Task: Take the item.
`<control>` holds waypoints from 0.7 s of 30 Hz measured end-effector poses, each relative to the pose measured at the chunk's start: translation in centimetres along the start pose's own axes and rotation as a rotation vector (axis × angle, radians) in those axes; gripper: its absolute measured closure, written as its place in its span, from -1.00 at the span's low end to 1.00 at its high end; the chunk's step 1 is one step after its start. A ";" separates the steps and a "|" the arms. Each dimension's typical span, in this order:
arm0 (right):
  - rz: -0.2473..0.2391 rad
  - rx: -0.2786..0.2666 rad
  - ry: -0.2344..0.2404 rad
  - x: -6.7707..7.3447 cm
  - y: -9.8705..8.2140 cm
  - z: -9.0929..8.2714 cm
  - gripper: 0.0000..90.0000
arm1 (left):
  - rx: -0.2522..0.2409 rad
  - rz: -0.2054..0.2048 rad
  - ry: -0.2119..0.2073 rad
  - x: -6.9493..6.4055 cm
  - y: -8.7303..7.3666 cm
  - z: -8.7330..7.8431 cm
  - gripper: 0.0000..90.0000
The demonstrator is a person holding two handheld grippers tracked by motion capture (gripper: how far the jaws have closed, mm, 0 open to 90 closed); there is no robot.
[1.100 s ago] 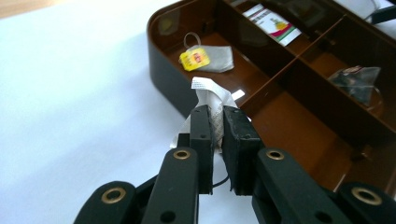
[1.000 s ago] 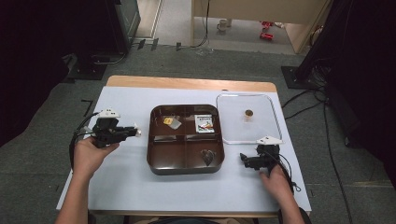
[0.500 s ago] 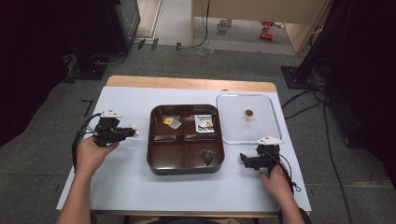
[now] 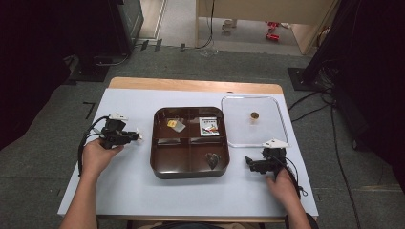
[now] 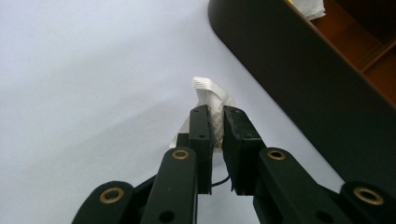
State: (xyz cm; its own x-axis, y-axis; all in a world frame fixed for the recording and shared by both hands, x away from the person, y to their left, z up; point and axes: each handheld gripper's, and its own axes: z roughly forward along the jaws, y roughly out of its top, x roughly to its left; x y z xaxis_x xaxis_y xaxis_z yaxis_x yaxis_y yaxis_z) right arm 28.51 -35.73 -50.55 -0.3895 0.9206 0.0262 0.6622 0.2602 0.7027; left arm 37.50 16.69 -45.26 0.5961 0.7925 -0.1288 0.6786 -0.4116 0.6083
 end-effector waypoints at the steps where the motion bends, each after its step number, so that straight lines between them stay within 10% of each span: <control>1: 0.000 0.000 0.000 0.0 0.0 0.0 -1.00 | 0.001 -0.001 0.000 0.0 0.0 0.0 0.83; 21: 0.000 0.000 0.000 0.0 0.0 0.0 -1.00 | -0.061 -0.033 -0.012 0.4 -0.1 -1.1 0.57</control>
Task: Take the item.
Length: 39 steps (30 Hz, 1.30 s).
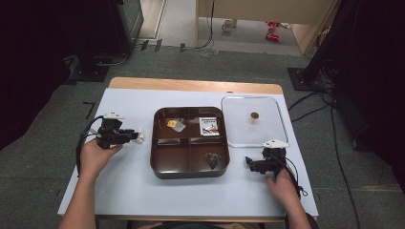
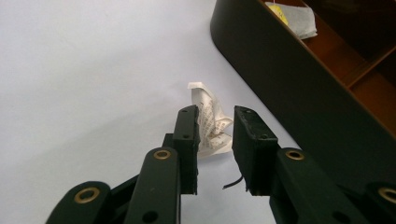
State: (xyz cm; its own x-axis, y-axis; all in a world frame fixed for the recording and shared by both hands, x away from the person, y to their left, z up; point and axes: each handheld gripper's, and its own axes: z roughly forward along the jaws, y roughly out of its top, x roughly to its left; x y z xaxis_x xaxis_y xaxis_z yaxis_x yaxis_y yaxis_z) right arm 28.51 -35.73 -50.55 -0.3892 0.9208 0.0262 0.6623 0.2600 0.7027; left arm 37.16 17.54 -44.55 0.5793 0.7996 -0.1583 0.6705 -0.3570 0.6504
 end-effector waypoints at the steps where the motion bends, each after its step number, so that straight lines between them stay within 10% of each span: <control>1: 0.000 0.000 0.000 0.0 0.0 0.0 -1.00 | -0.004 -0.003 0.003 0.0 0.0 -0.1 0.55; 39: 0.000 0.001 0.001 0.0 0.0 0.0 -1.00 | -0.017 -0.101 0.115 3.6 -3.4 -2.2 -0.05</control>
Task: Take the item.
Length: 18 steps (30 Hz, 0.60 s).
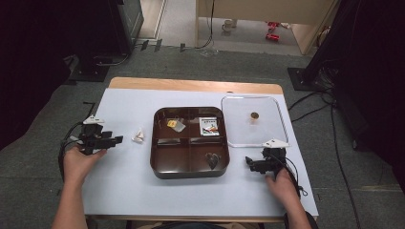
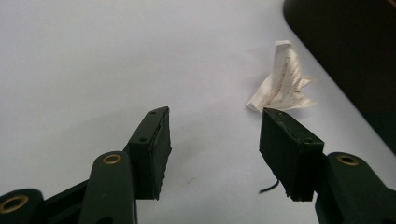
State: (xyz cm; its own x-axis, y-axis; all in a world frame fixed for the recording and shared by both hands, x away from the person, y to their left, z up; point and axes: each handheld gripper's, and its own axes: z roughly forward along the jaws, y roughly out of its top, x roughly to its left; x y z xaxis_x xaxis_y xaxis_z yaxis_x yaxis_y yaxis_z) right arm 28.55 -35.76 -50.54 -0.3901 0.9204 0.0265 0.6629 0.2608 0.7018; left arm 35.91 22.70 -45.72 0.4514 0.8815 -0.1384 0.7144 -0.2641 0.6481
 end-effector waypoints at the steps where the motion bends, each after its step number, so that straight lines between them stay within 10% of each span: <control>1: 0.000 0.000 0.000 0.0 0.0 0.0 -1.00 | 0.006 -0.006 0.002 0.1 -0.1 0.0 -0.06; 18: 0.001 -0.001 0.000 0.0 0.0 0.0 -1.00 | 0.034 0.045 0.068 1.0 -1.7 0.8 -0.09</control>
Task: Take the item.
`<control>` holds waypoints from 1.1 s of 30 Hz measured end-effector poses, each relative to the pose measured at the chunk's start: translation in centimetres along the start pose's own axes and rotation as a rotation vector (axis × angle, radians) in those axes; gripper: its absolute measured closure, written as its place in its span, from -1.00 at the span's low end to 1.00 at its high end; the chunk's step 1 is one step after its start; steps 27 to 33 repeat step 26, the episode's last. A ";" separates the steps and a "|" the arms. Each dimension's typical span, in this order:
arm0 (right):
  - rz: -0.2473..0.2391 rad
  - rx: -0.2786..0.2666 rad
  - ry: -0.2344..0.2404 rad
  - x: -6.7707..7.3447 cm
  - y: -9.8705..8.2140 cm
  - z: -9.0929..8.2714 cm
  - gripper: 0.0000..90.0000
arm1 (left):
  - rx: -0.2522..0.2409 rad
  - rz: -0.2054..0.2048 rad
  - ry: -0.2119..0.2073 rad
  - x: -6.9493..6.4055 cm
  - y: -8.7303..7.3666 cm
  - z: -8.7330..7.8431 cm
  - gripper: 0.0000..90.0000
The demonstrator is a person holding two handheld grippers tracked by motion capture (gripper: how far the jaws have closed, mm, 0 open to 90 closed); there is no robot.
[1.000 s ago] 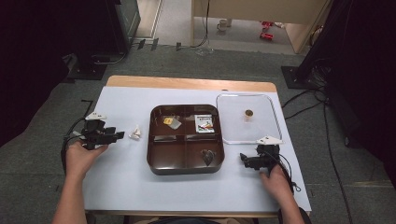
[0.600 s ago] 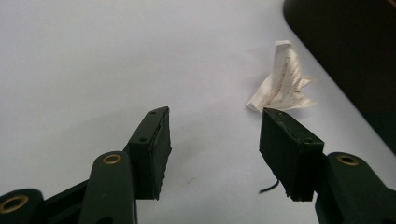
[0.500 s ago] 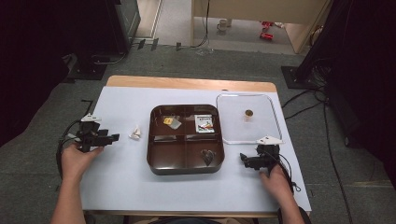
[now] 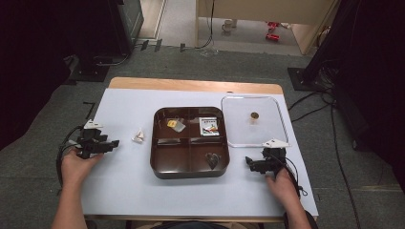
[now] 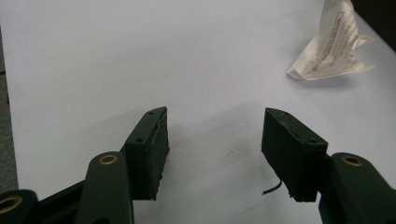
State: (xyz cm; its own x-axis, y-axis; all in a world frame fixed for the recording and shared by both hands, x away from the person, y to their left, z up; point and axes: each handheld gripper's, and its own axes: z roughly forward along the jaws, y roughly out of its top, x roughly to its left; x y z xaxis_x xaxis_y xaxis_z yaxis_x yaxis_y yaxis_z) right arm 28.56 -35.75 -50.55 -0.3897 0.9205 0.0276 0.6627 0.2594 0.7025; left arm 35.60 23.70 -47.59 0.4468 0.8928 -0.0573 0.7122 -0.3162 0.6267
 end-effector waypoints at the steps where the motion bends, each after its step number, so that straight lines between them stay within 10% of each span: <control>1: 0.000 0.000 0.000 0.0 0.0 0.0 -1.00 | 0.006 0.005 0.010 0.0 -0.1 0.1 -0.09; 17: 0.000 0.001 0.000 0.0 0.0 0.0 -1.00 | -0.153 0.041 0.031 -0.2 -2.4 0.3 -0.15; 22: -0.001 0.001 -0.001 0.0 0.0 0.0 -1.00 | -0.148 0.033 0.056 -0.2 -2.4 0.4 -0.25; 25: -0.002 0.002 -0.001 0.0 0.0 0.0 -1.00 | -0.121 -0.047 0.118 -0.1 -2.2 0.7 -0.69; 33: -0.002 0.002 -0.001 0.0 0.0 0.0 -1.00 | -0.121 -0.047 0.118 -0.1 -2.2 0.7 -0.69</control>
